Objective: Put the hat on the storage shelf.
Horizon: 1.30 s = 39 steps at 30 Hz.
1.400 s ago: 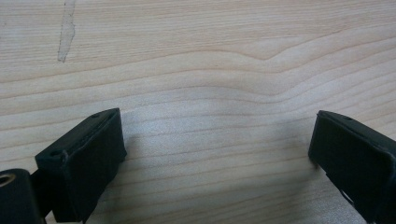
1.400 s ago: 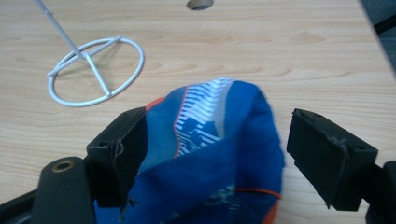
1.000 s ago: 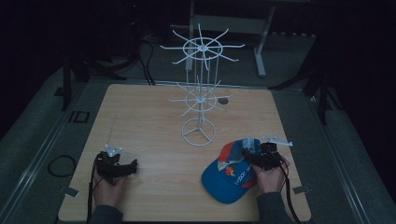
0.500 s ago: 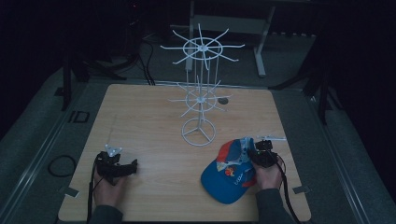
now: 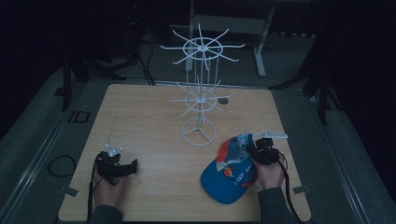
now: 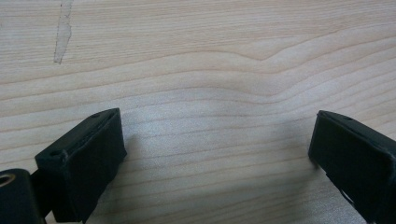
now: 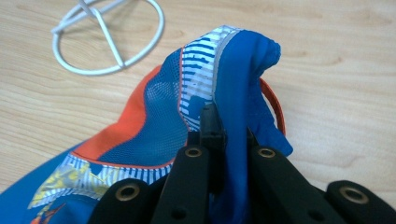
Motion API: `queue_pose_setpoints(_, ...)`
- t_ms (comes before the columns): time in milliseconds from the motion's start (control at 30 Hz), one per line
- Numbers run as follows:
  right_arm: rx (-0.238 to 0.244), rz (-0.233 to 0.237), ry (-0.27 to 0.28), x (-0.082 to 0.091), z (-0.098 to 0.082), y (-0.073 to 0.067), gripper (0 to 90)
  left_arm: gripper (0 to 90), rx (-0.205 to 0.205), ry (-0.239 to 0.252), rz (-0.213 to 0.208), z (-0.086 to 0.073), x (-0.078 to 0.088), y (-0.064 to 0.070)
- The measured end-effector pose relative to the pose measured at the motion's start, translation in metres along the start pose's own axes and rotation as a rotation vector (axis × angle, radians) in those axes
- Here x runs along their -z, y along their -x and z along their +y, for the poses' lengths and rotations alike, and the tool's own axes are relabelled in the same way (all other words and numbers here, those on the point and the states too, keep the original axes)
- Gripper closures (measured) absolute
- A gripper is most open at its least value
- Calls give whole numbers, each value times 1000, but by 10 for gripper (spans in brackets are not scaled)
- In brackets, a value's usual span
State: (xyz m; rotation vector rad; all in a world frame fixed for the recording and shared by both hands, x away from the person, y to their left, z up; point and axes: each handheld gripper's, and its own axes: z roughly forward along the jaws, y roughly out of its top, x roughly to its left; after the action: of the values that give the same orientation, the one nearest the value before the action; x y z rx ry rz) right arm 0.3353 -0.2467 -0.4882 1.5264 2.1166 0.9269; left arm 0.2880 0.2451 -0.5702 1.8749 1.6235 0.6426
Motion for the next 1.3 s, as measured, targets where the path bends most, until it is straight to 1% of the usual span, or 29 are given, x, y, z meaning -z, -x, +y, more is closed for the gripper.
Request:
queue_pose_setpoints(100, 6, 3, 9, 3, 3, -1, 892, 40, -1, 0, 0, 0, 0, 0)
queue_pose_setpoints(133, 17, 8, 17, 6, 5, -2, 891, 40, 0, 0, 0, 0, 0, 0)
queue_pose_setpoints(167, 17, 8, 17, 6, 5, -2, 891, 40, 0, 0, 0, 0, 0, 0)
queue_pose_setpoints(233, 19, 28, 32, 9, 8, -3, 891, 40, 0, 0, -1, 0, 0, 0)
queue_pose_setpoints(367, 17, 41, 46, 13, 10, -4, 891, 40, 0, 0, -1, 0, 0, 0)
queue_pose_setpoints(633, 29, 48, 64, 21, 16, -5, 890, 40, -1, 0, -1, 0, 0, 0)
queue_pose_setpoints(867, 52, 42, 85, 30, 25, -8, 890, 40, 0, 0, -2, 0, 0, 0)
queue_pose_setpoints(967, 58, 45, 92, 32, 27, -8, 889, 40, 0, 0, -2, 0, 0, 0)
queue_pose_setpoints(1033, 62, 55, 103, 35, 29, -9, 889, 40, 0, 0, -2, 0, 0, 0)
queue_pose_setpoints(1300, 81, 57, 121, 42, 34, -10, 888, 40, 0, 0, -1, 0, 0, 0)
